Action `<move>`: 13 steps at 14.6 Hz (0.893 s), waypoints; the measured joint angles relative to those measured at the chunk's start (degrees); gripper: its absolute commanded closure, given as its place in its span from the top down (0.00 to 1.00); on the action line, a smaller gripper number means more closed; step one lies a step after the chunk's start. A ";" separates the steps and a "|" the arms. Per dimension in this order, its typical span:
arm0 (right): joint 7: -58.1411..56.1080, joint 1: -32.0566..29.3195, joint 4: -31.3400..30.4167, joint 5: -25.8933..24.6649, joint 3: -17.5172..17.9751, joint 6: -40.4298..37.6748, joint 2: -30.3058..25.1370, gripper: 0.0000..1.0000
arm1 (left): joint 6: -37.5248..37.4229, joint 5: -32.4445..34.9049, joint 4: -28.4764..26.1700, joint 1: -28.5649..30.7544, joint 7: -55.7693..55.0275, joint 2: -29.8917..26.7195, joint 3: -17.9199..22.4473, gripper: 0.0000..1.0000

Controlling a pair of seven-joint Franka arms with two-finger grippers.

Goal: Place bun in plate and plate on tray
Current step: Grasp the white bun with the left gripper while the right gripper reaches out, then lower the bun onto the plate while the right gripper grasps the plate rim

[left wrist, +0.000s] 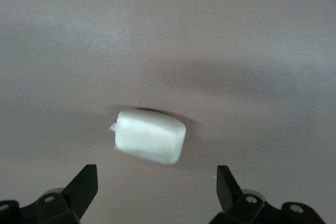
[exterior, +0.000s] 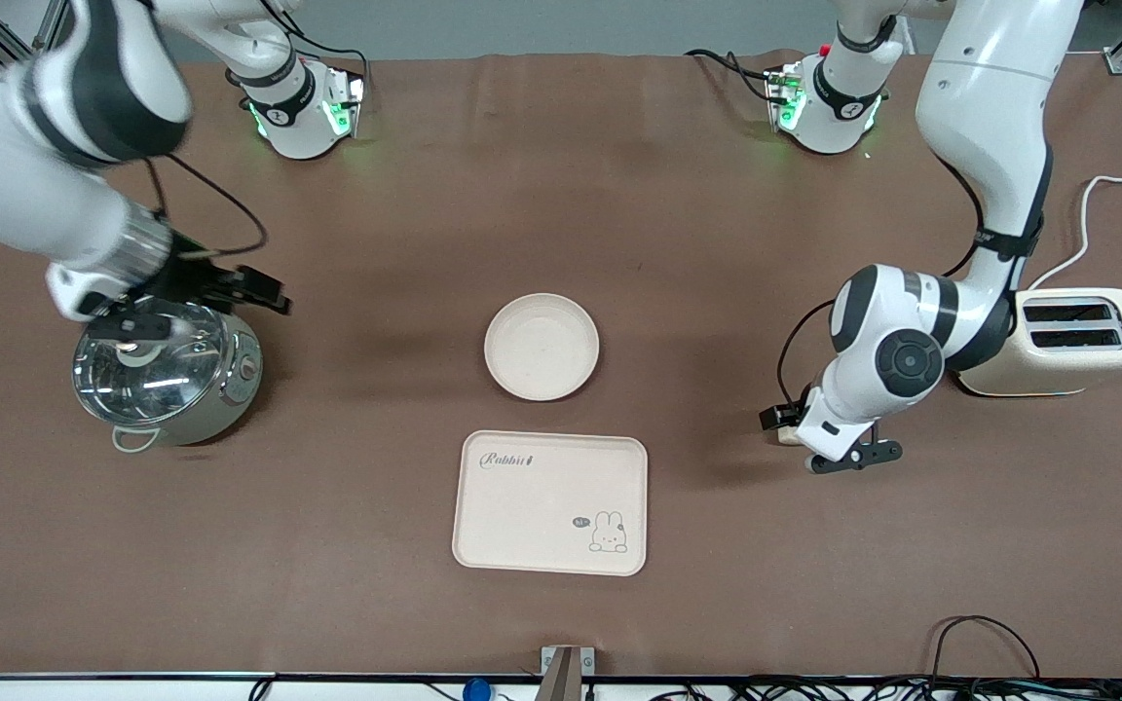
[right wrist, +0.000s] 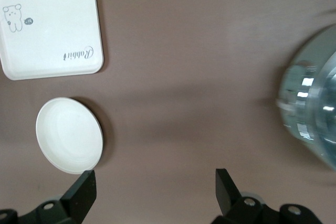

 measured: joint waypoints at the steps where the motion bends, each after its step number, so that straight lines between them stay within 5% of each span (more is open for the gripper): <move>1: 1.74 2.78 -2.69 0.21 0.07 4.92 1.46 1.00 | 1.24 0.63 -0.04 0.14 0.00 1.22 0.01 0.99; 3: 5.12 8.34 -5.02 0.36 0.19 12.49 5.86 1.00 | 2.92 1.00 -0.05 0.64 0.00 3.20 0.04 0.93; 9: 15.05 20.20 -4.90 0.74 0.19 24.40 15.43 0.95 | 5.01 1.08 0.14 1.64 0.04 5.19 -0.08 0.42; 13: 20.09 24.66 -4.87 0.76 0.16 33.02 19.72 0.90 | 5.01 0.84 0.64 1.51 -1.96 5.15 -0.28 0.36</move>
